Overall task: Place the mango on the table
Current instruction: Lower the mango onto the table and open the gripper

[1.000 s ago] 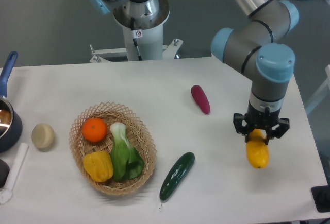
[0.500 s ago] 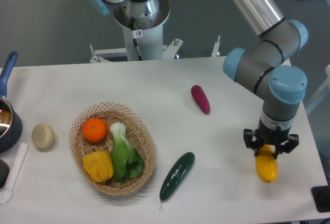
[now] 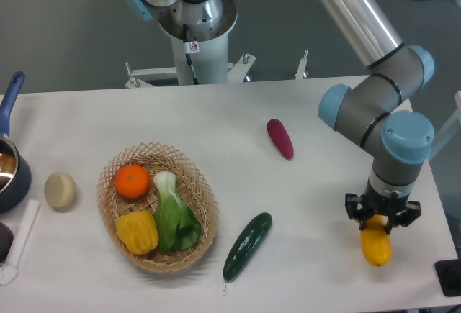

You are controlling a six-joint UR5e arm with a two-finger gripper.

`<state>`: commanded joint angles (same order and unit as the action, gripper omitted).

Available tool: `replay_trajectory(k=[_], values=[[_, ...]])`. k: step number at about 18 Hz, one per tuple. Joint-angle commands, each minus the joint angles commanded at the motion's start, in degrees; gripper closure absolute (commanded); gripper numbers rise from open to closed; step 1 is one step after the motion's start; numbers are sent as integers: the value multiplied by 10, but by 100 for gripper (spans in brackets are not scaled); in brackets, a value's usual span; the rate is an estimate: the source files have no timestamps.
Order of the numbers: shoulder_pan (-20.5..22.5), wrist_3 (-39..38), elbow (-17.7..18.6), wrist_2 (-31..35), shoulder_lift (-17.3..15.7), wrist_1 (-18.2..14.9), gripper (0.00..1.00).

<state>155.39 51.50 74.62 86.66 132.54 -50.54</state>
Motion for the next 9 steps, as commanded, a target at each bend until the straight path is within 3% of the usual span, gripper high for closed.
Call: replay_trajectory(k=[7,8,9], values=[[-2,1,1,0,5,1,43],[-2,1,-1,0,4,1,34],[-2,2,-4,0,4,2,14]])
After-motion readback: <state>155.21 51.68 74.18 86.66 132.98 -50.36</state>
